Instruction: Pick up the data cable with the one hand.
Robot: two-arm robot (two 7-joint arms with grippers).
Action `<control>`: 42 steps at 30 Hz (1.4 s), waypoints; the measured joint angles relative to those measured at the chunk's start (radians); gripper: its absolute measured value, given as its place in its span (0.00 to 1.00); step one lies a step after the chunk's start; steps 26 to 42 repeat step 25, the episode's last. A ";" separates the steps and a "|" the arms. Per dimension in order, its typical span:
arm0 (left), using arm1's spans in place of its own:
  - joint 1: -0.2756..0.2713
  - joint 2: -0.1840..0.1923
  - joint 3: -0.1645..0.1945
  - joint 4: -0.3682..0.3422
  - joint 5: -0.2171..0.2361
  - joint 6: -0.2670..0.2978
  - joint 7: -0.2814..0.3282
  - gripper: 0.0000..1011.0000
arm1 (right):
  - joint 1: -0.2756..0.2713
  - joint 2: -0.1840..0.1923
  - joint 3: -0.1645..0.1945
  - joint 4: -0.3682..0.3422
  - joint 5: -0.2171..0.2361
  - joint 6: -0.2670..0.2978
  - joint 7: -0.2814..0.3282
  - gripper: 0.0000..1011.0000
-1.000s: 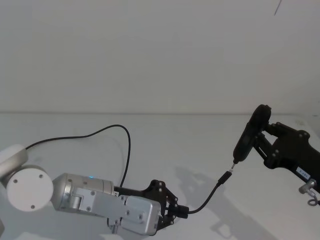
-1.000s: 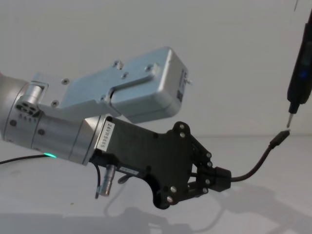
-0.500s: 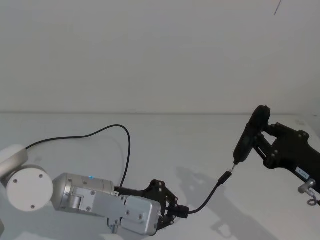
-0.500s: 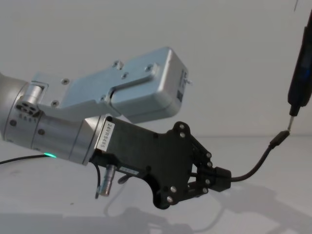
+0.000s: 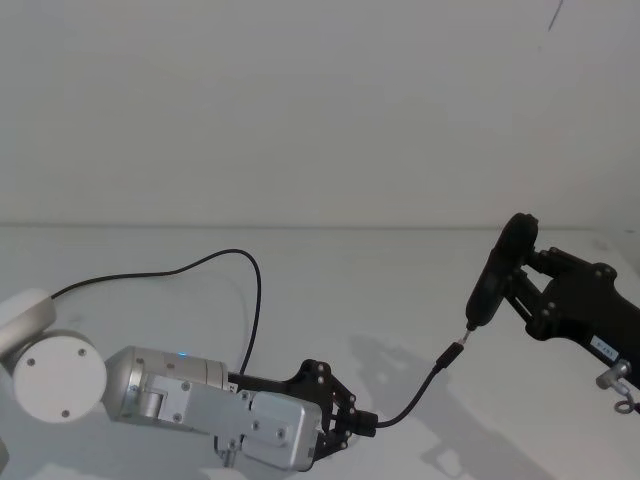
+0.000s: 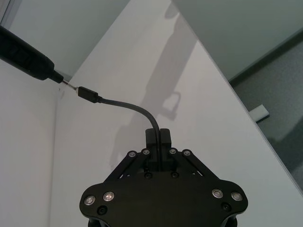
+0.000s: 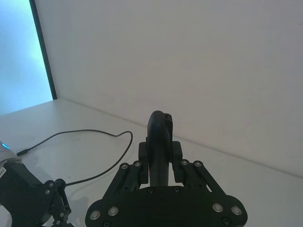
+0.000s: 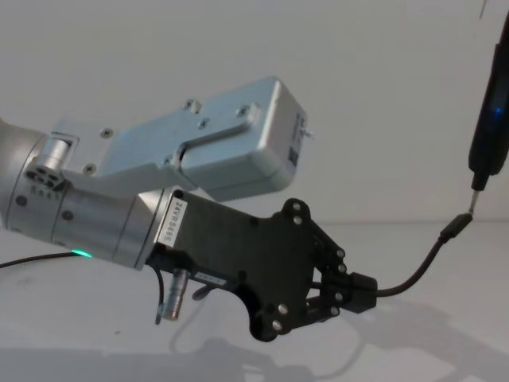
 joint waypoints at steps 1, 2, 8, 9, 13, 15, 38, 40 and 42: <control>0.000 0.000 0.000 0.000 0.000 0.000 0.000 0.04 | 0.000 0.001 0.000 0.000 0.001 0.000 0.000 0.28; 0.000 0.000 0.000 0.000 0.000 0.000 0.000 0.04 | 0.000 0.002 -0.001 0.000 0.001 -0.001 0.001 0.28; 0.000 0.000 0.000 0.000 0.000 0.000 0.000 0.04 | -0.001 0.007 -0.004 -0.001 0.006 -0.004 0.001 0.28; 0.000 0.000 0.000 0.000 0.000 0.000 0.000 0.04 | -0.001 0.007 -0.005 -0.001 0.006 -0.004 0.001 0.28; 0.000 0.000 0.000 0.000 0.000 0.000 0.000 0.04 | -0.001 0.010 -0.006 -0.002 0.008 -0.005 0.001 0.28; 0.000 0.000 0.000 0.000 0.000 0.000 0.000 0.04 | -0.001 0.011 -0.007 -0.002 0.008 -0.006 0.002 0.28; 0.000 0.000 0.000 0.000 0.000 0.000 0.000 0.04 | -0.001 0.013 -0.009 -0.003 0.010 -0.007 0.002 0.28; 0.000 0.000 0.000 0.000 0.000 0.000 0.000 0.04 | -0.001 0.013 -0.009 -0.003 0.010 -0.007 0.002 0.28; 0.000 0.000 0.000 0.000 0.000 0.000 0.000 0.04 | -0.001 0.013 -0.009 -0.003 0.010 -0.007 0.002 0.28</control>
